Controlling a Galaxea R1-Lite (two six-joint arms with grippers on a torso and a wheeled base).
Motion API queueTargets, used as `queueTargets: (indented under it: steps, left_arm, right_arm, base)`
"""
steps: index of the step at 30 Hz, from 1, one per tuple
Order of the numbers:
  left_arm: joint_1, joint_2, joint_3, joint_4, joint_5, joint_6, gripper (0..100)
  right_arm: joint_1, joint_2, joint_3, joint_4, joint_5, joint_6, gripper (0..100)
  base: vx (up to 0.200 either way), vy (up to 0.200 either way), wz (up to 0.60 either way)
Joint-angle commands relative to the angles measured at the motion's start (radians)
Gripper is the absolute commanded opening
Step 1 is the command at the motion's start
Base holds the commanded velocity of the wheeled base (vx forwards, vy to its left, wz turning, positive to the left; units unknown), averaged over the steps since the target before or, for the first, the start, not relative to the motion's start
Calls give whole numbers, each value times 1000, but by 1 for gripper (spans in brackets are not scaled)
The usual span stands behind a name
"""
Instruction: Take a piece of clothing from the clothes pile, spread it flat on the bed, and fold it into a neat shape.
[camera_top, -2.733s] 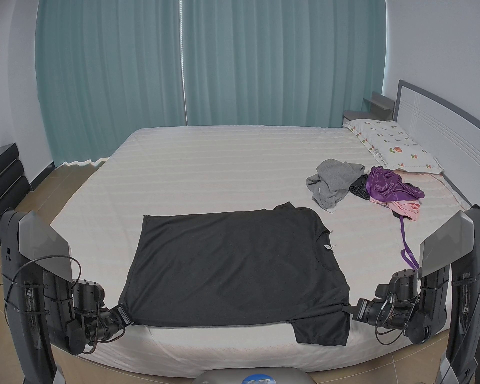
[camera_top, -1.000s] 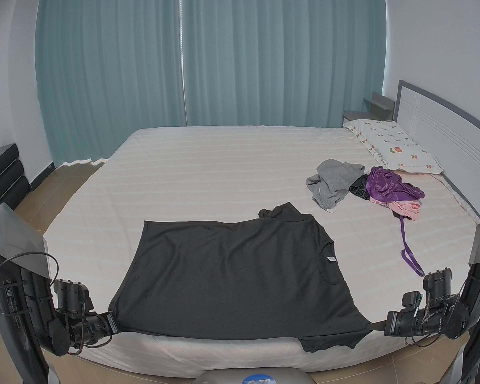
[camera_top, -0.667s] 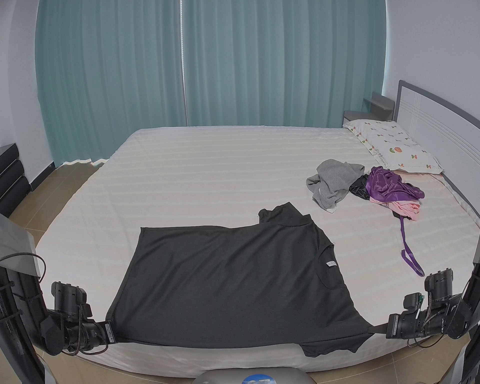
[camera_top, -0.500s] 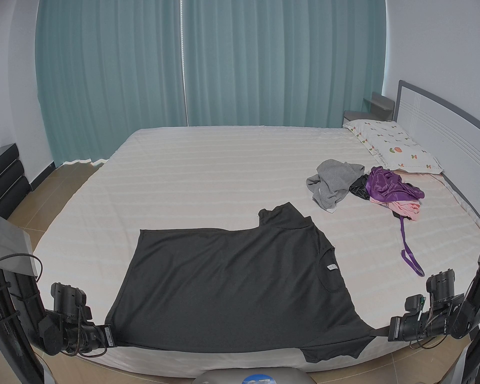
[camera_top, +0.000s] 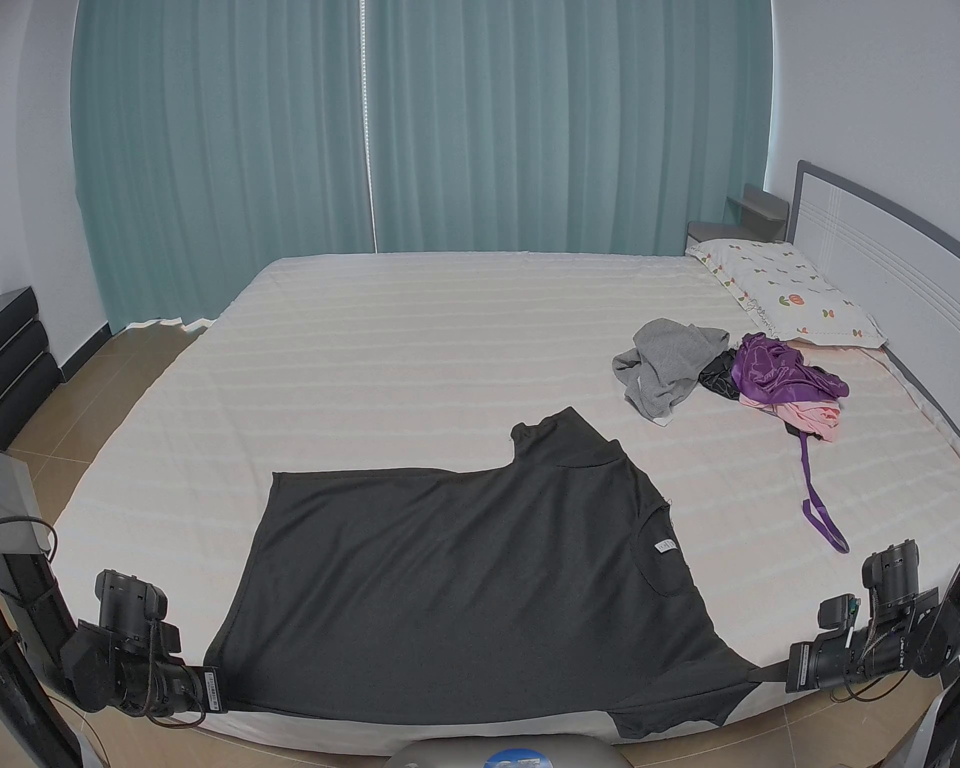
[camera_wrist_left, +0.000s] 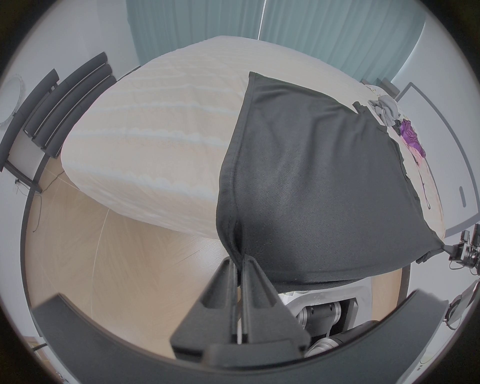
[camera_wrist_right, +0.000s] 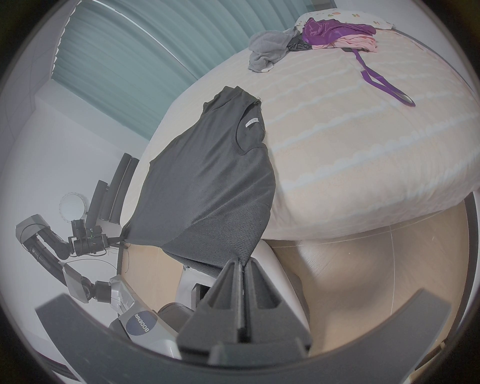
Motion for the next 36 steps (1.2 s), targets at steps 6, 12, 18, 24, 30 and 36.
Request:
queueTargets:
  steps: [6, 12, 18, 24, 30, 36]
  left_arm:
    - [-7, -50, 18, 53, 2, 14, 0]
    - [-8, -74, 18, 121, 5, 45, 0]
    - [-31, -154, 18, 207, 8, 60, 0]
    - [-30, -155, -15, 193, 10, 48, 0]
    - [-25, -159, -133, 188, 7, -69, 0]
    - [-25, -149, -231, 193, 8, -116, 0]
  right_arm:
    - [-3, -99, 18, 50, 1, -3, 0]
    - [-3, -104, 18, 110, 1, -31, 0]
    - [-13, -104, 18, 113, 1, -50, 0]
    - [-12, -104, -13, 110, 4, -43, 0]
    - [-10, -81, -96, 116, 0, -37, 0]
    - [4, -38, -196, 124, -36, 8, 0]
  base:
    - [0, 0, 0]
    - [0, 0, 0]
    - [0, 0, 0]
    - [0, 0, 0]
    - [0, 0, 0]
    - [0, 0, 0]
